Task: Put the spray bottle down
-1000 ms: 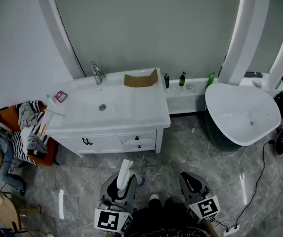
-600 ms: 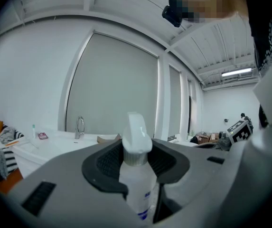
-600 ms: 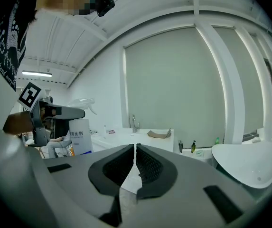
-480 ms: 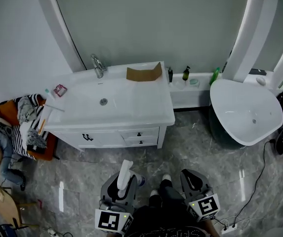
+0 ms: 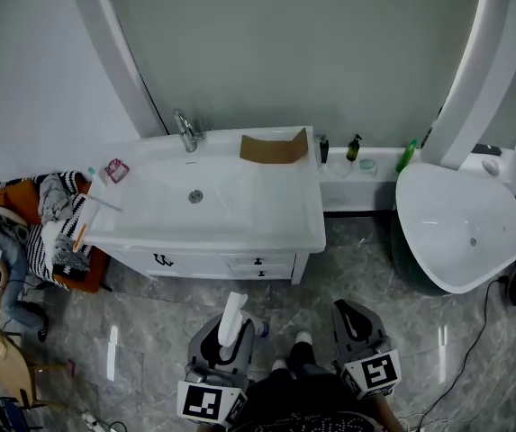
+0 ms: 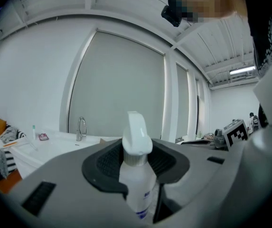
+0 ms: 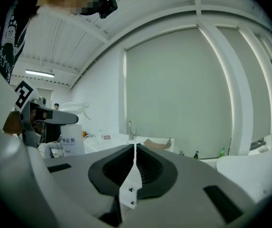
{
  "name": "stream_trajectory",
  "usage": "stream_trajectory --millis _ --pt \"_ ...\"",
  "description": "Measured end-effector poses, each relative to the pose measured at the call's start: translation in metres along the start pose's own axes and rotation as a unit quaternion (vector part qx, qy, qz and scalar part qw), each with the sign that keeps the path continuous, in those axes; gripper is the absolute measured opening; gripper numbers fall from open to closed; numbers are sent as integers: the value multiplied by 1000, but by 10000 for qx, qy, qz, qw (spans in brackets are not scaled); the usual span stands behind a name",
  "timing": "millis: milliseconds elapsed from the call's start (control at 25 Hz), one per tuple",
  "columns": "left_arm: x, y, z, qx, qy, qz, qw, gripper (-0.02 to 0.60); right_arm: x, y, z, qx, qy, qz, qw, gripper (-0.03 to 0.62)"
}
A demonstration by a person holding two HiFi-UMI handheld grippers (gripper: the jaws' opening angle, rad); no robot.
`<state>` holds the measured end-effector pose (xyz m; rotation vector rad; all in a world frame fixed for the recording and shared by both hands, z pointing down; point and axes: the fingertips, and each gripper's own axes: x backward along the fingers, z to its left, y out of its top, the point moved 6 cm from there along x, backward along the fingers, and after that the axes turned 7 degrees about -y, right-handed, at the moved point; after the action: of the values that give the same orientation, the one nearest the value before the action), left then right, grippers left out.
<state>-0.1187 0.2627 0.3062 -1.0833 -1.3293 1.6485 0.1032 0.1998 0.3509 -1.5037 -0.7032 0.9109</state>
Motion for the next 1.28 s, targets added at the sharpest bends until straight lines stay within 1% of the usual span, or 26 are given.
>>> stream_trajectory --millis 80,200,400,520,680,800,840,960,1040,1120,1280 --pt "-12 2 1 -102 -1 -87 9999 150 -12 6 -9 3 -45 -110 9999 27" --pt "-32 2 -5 -219 -65 -138 9996 150 -26 11 -20 38 30 -208 9998 27" --pt "-61 8 -11 -128 -63 -251 9996 150 -44 19 -36 62 165 -335 9993 28" --pt "-75 10 -15 -181 -71 -315 9993 150 -48 17 -48 19 176 -362 9992 27" --pt "-86 10 -17 -176 25 -352 9992 150 -52 16 -64 104 197 -304 9993 28" --pt "-94 14 -19 -67 110 -509 9986 150 -54 12 -76 128 196 -220 9995 28" --pt "-95 14 -19 -67 115 -530 9985 150 -56 10 -78 121 200 -201 9995 26" --pt "-97 11 -16 -169 95 -427 9989 150 -61 7 -78 90 275 -183 9994 27" --pt "-98 12 -13 -95 140 -449 9988 150 -65 6 -75 19 330 -185 9993 27" --pt "-102 12 -8 -115 131 -410 9990 150 -71 6 -73 17 371 -164 9992 26" --pt "-113 14 4 -139 31 -381 9992 150 -84 5 -73 -5 317 -129 9994 26"
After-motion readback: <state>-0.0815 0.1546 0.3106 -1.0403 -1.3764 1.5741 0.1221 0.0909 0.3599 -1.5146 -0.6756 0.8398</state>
